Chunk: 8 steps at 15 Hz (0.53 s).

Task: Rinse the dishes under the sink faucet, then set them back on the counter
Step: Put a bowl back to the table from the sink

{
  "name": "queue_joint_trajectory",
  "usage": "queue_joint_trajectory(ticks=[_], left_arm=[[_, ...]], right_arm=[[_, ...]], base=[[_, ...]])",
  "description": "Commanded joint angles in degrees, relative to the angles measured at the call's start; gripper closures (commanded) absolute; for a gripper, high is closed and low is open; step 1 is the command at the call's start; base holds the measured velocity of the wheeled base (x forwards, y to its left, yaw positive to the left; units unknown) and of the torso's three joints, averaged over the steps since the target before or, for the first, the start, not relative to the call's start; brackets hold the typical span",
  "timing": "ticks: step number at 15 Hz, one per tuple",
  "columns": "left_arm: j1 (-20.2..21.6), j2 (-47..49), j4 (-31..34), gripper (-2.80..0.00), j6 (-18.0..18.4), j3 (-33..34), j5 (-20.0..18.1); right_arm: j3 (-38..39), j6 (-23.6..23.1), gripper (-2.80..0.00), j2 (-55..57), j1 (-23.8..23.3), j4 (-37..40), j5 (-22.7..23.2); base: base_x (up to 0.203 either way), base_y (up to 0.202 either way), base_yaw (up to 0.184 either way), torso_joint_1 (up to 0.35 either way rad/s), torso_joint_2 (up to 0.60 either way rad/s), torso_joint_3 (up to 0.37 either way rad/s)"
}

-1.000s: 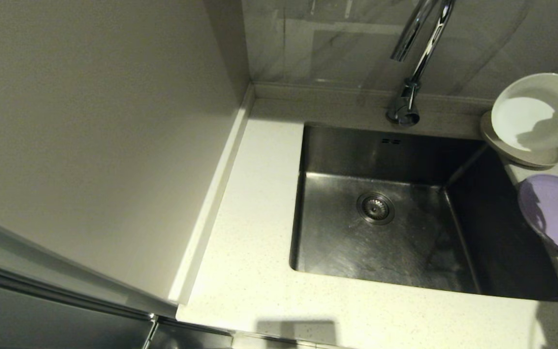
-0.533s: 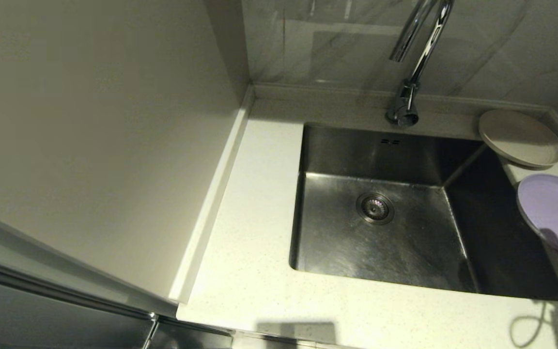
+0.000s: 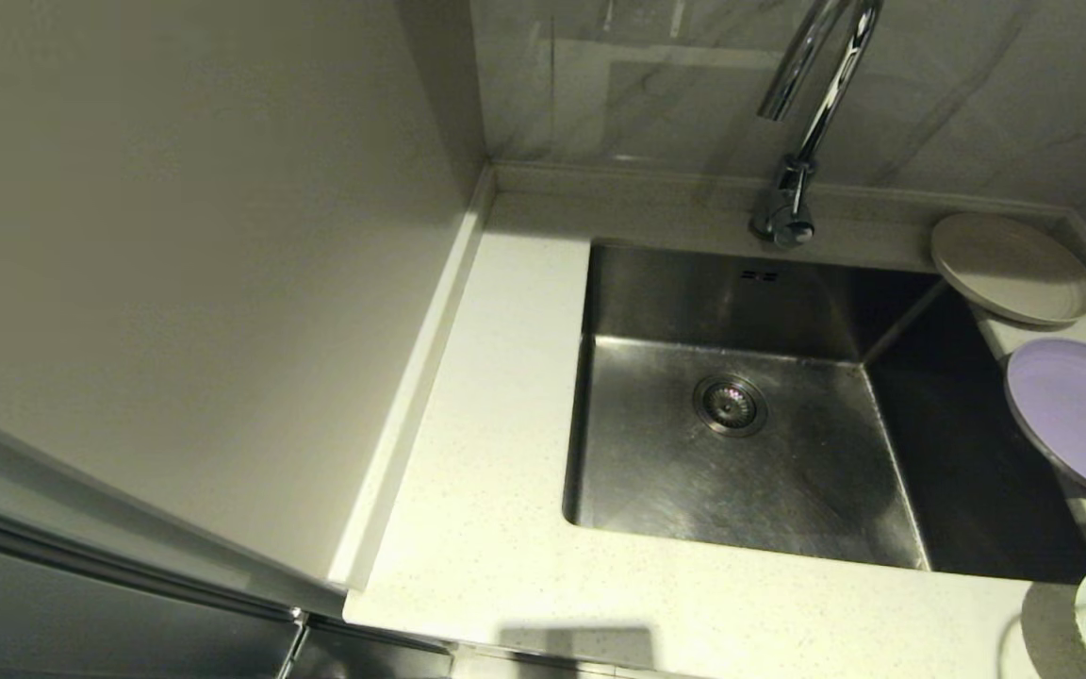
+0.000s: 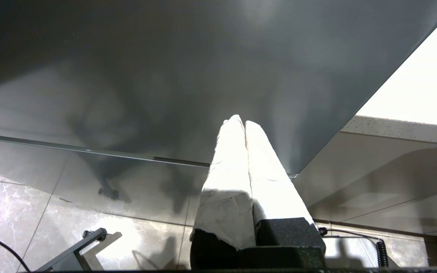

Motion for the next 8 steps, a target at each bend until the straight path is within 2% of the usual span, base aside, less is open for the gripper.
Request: queue_joint_trajectory(ticks=[1, 3, 5, 6, 8], left_arm=[[0.0, -0.2, 0.0, 0.00, 0.0, 0.0, 0.0], [0.0, -0.2, 0.0, 0.00, 0.0, 0.0, 0.0], [0.0, -0.2, 0.0, 0.00, -0.1, 0.0, 0.0], [0.0, -0.2, 0.0, 0.00, -0.1, 0.0, 0.0], [0.0, -0.2, 0.0, 0.00, -0.1, 0.0, 0.0]], right_arm=[[-1.1, -0.2, 0.00, 5.5, -1.5, -1.7, 0.7], [-1.9, -1.2, 0.00, 7.7, -4.0, -11.1, 0.6], [-1.5, -6.0, 0.00, 10.0, -7.4, -22.3, 0.4], [-1.2, -9.8, 0.00, 10.9, -9.6, -24.7, 0.4], [-0.4, -13.7, 0.00, 11.8, -12.9, -25.3, 0.5]], base=[[0.000, 0.000, 0.000, 0.000, 0.00, 0.000], [0.000, 0.000, 0.000, 0.000, 0.00, 0.000], [0.000, 0.000, 0.000, 0.000, 0.00, 0.000], [0.000, 0.000, 0.000, 0.000, 0.00, 0.000], [0.000, 0.000, 0.000, 0.000, 0.00, 0.000]])
